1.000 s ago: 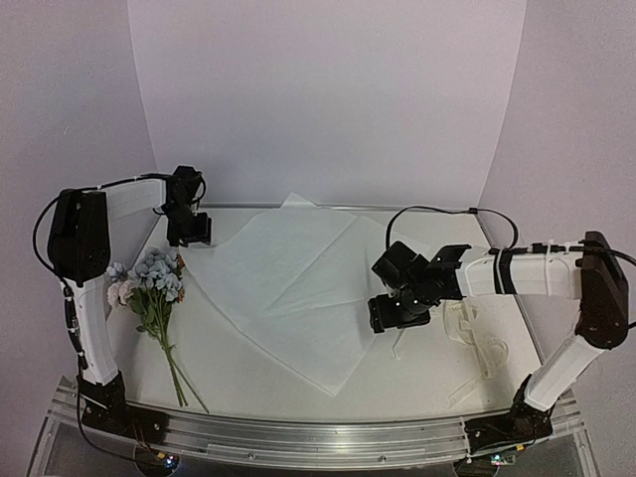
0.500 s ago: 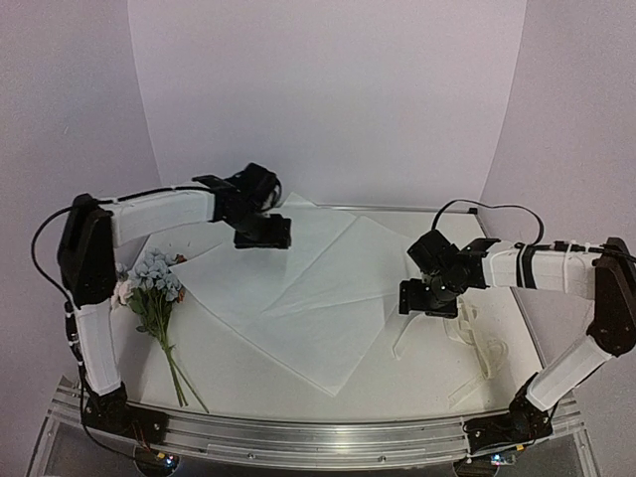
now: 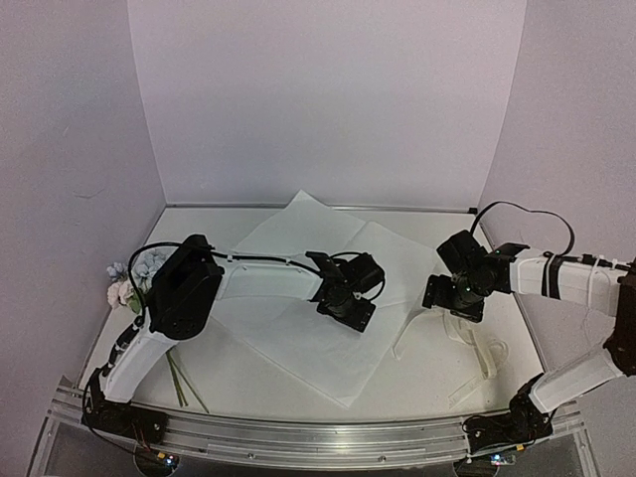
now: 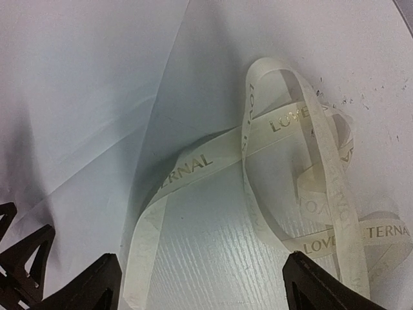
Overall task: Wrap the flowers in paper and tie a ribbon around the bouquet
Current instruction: Adjust the flattened wrapping paper at the center of the board, then pick up the fake flower from the corner of the board.
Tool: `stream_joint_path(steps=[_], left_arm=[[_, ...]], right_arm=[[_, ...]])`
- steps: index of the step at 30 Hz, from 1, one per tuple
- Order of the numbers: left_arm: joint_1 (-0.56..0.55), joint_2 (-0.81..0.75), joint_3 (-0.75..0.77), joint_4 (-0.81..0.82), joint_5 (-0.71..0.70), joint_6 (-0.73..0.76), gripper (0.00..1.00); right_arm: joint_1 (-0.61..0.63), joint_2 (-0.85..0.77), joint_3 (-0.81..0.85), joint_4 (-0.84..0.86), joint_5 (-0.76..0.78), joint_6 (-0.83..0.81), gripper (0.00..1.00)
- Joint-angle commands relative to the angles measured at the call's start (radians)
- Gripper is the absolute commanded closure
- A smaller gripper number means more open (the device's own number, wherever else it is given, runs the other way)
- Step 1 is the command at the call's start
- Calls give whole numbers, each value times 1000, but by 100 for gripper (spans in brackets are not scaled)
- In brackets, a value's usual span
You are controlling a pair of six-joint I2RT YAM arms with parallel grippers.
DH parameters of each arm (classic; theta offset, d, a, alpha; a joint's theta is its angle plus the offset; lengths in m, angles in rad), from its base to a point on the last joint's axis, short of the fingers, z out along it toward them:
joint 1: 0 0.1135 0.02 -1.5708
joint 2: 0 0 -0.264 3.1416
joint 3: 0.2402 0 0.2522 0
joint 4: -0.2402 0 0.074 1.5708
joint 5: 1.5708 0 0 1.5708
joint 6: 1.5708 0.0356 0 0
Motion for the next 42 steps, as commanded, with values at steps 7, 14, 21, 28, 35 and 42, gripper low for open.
stream_joint_path(steps=[7, 14, 21, 28, 35, 42], left_arm=[[-62, -282, -534, 90, 57, 219, 30], [-53, -305, -474, 101, 48, 216, 23], [21, -380, -315, 26, 5, 17, 14], [153, -682, -534, -56, -161, -327, 10], [297, -1049, -905, -188, -280, -620, 8], [380, -1275, -1149, -379, -285, -916, 1]], right_arm=[[1, 42, 11, -20, -22, 8, 15], [1, 38, 3, -20, -19, 8, 15], [3, 19, 46, -71, -87, -40, 14], [18, -9, 47, -92, -179, -60, 13], [59, -9, 56, -101, -218, -84, 12], [93, 9, 46, -58, -247, -96, 12]])
